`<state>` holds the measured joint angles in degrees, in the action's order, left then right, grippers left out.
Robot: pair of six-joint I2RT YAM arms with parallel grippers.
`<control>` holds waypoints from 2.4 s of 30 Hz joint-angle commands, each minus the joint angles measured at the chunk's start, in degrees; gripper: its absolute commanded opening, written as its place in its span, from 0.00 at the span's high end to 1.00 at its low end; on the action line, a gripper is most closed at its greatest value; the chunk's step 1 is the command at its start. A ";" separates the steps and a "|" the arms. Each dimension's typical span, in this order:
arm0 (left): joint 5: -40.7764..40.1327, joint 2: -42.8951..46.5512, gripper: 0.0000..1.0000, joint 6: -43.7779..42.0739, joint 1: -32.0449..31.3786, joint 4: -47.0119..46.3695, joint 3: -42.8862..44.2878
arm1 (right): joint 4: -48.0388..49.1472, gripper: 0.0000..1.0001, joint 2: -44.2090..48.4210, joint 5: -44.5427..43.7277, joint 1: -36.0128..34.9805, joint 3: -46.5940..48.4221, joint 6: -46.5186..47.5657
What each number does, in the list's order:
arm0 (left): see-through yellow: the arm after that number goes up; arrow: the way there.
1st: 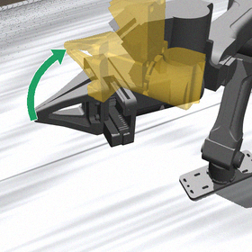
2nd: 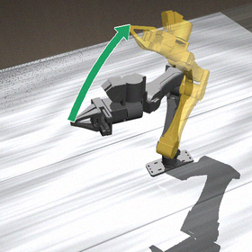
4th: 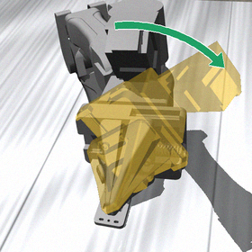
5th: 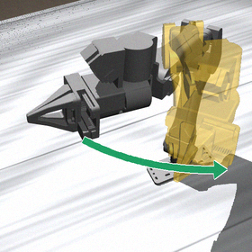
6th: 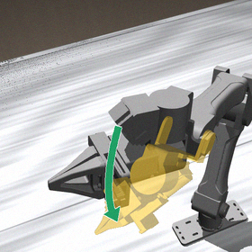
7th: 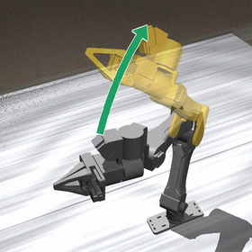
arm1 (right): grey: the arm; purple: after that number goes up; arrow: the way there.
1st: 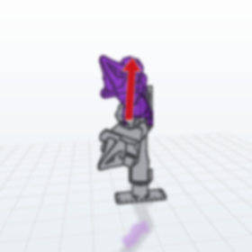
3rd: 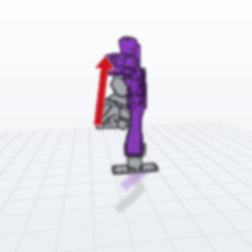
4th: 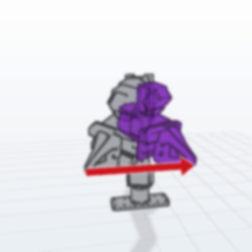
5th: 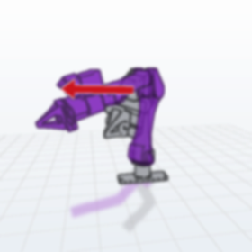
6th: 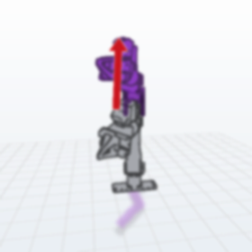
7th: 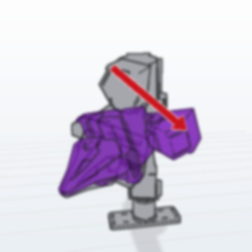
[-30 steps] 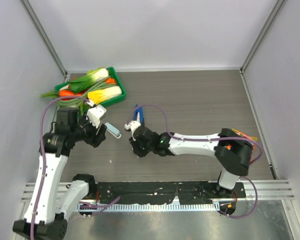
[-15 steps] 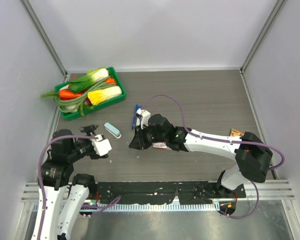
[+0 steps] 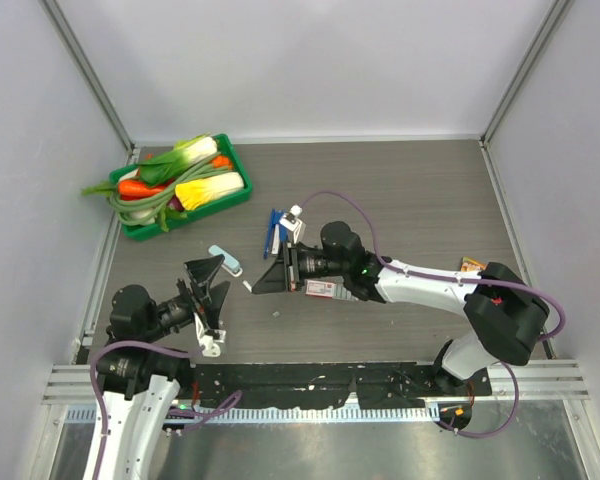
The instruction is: Unload the staples from the stapler
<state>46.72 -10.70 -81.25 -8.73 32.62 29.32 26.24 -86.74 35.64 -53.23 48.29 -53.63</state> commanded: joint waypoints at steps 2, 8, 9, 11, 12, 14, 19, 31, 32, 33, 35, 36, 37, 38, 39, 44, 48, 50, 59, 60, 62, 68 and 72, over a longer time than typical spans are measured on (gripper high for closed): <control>7.86 -0.73 0.22 -8.74 0.03 -6.78 -0.40 | 17.76 0.93 0.52 6.98 0.50 -0.13 -10.08; 11.11 -0.37 0.29 -12.52 -0.06 -7.05 -1.37 | 27.71 0.93 -2.55 8.04 0.50 -1.01 -16.42; 11.29 -0.55 0.31 -13.57 -0.06 -7.13 -1.28 | 28.42 0.93 -2.99 8.30 0.50 -1.01 -16.86; 11.73 -0.81 0.32 -14.46 -0.06 -7.05 -1.20 | 30.61 0.94 -4.22 8.48 0.50 -0.92 -18.35; 11.90 -0.90 0.34 -15.33 -0.06 -7.05 -1.28 | 31.41 0.94 -4.58 8.92 0.50 -0.83 -18.88; 11.73 -1.43 0.36 -15.78 -0.06 -7.13 -1.11 | 33.69 0.94 -5.19 9.19 0.59 -0.92 -20.55; 12.16 -1.26 0.46 -15.78 -0.06 -7.04 -1.02 | 35.28 0.95 -6.25 9.27 0.50 -1.45 -21.69; 12.34 -0.81 0.54 -16.04 -0.06 -7.13 -1.72 | 36.96 0.97 -9.24 9.10 0.15 0.13 -23.90; 12.34 -0.81 0.54 -16.13 -0.06 -7.22 -1.72 | 36.78 0.97 -9.32 9.01 0.06 0.22 -23.81; 12.43 -0.81 0.55 -16.04 -0.06 -7.13 -1.81 | 36.60 0.97 -9.50 9.01 0.06 0.31 -23.81; 12.61 -0.64 0.58 -16.04 -0.06 -7.13 -1.99 | 36.51 0.97 -9.85 9.01 -0.03 0.75 -23.81; 12.69 -0.29 0.59 -16.04 -0.06 -7.22 -2.16 | 36.60 0.97 -10.03 8.92 -0.03 0.92 -23.81; 13.04 -0.20 0.59 -16.04 -0.06 -7.22 -2.25 | 36.52 0.98 -10.20 8.92 -0.12 1.27 -23.89; 12.96 -0.11 0.62 -16.04 -0.06 -7.13 -2.42 | 36.51 0.97 -10.55 8.84 -0.20 1.54 -23.89; 12.78 -0.11 0.63 -15.95 -0.06 -7.13 -2.51 | 36.51 0.98 -10.64 9.01 -0.29 1.72 -23.89; 11.91 -0.46 0.73 -15.34 -0.06 -7.22 -2.08 | 36.87 0.98 -11.26 9.10 -0.47 2.16 -24.42; 11.73 -0.29 0.81 -14.81 -0.06 -7.13 -2.16 | 38.18 0.98 -12.40 9.19 -0.38 2.42 -25.56; 11.64 -0.11 0.86 -14.02 -0.06 -7.13 -2.08 | 38.27 0.98 -12.66 9.19 -0.38 2.68 -25.56; 5.33 -1.16 0.92 -15.95 -0.06 3.75 0.73 | 31.79 0.86 -12.32 9.80 2.16 5.05 -20.66; 4.18 -2.30 0.92 -16.04 -0.06 7.25 1.17 | 29.42 0.82 -11.79 9.63 2.86 5.49 -18.73; 0.66 -3.88 0.95 -15.35 -0.06 10.52 2.83 | 21.69 0.66 -10.13 9.28 5.41 6.72 -12.31; -8.12 -16.43 1.00 6.16 -0.06 13.43 10.46 | -7.57 0.44 -3.71 1.38 9.64 13.84 16.02; -8.66 -27.60 1.00 17.68 -0.06 24.30 18.56 | -17.00 0.38 2.43 -4.69 9.46 14.82 28.82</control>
<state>41.08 -30.79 -78.43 -8.73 47.13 40.16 22.31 -92.84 37.21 -42.76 59.94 -45.12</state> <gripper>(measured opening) 0.193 0.597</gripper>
